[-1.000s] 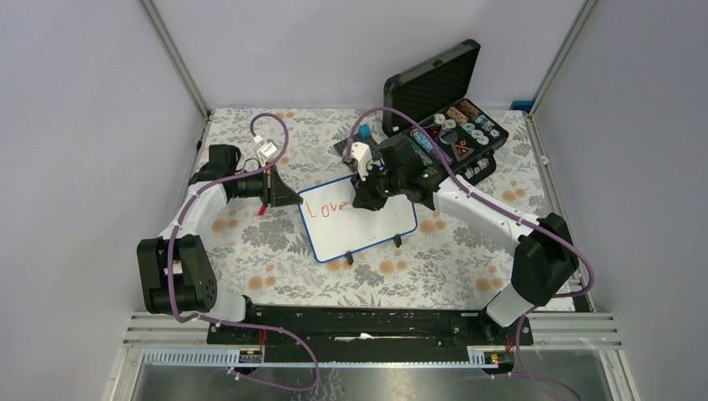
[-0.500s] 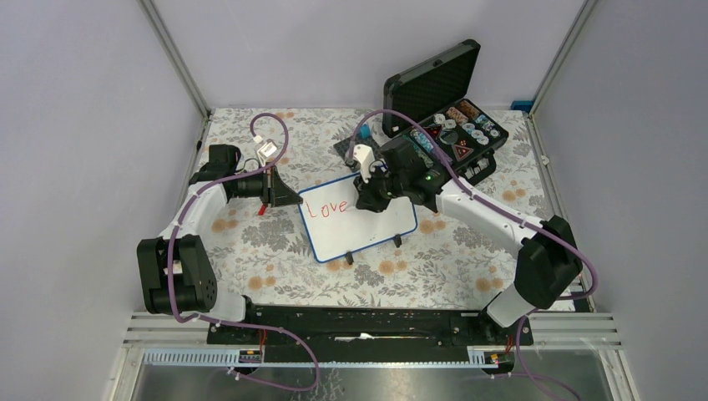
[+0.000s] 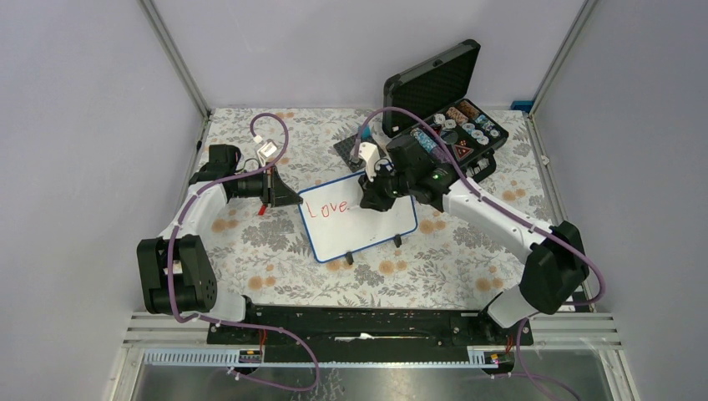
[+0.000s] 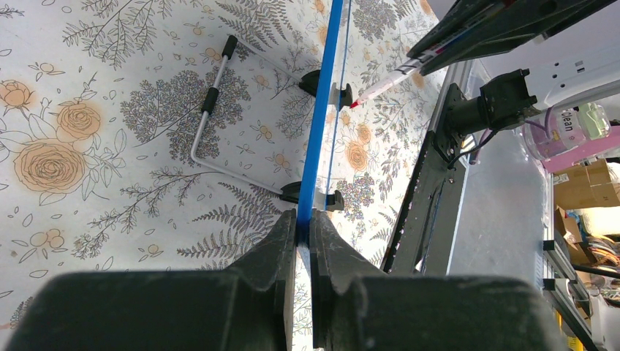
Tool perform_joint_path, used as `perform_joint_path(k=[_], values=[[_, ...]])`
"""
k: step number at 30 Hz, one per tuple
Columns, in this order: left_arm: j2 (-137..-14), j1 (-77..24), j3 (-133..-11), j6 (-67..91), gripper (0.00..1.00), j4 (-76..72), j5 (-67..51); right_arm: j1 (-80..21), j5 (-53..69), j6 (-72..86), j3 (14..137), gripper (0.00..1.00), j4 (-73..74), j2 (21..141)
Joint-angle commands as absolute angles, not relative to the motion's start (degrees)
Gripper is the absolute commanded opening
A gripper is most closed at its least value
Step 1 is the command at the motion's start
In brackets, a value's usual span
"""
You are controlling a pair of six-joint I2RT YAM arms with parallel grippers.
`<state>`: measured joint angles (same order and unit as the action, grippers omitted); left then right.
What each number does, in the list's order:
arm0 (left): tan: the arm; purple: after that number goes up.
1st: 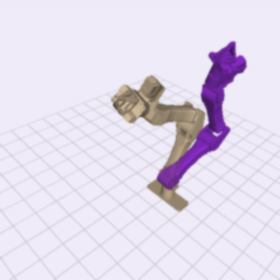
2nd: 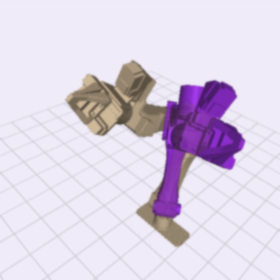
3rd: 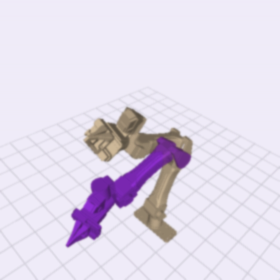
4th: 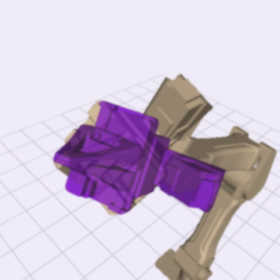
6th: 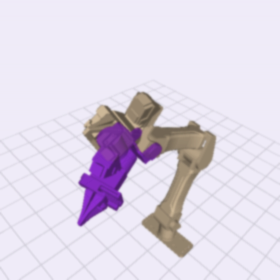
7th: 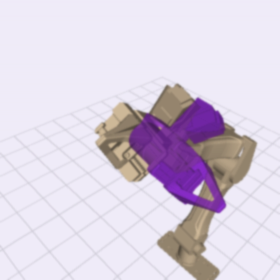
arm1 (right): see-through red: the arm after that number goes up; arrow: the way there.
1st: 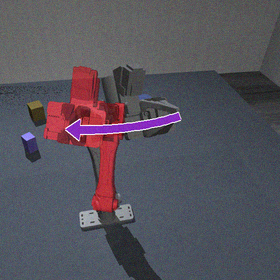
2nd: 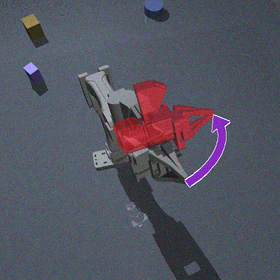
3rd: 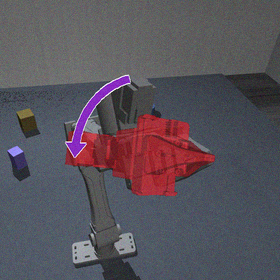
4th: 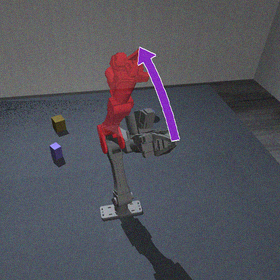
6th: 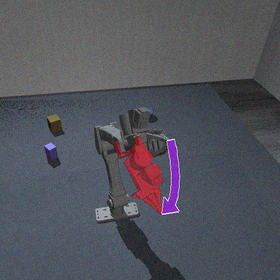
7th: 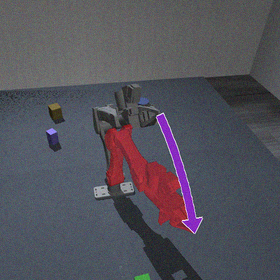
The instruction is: Write a sentence on the whiteboard
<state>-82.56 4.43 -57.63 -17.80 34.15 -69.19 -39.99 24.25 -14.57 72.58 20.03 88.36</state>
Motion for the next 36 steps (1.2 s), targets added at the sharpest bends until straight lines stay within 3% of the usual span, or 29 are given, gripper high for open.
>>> perform_joint_path(k=[1, 36], values=[[-80.9, 4.2, -57.7, -18.8, 0.0, 33.5, -69.7, -39.5, 26.9, -15.4, 75.1, 0.0, 22.2, 84.3], [-80.5, 4.2, -57.5, -19.1, 0.0, 33.5, -69.7, -36.5, 24.7, -14.9, 75.2, 0.0, 18.7, 87.6]])
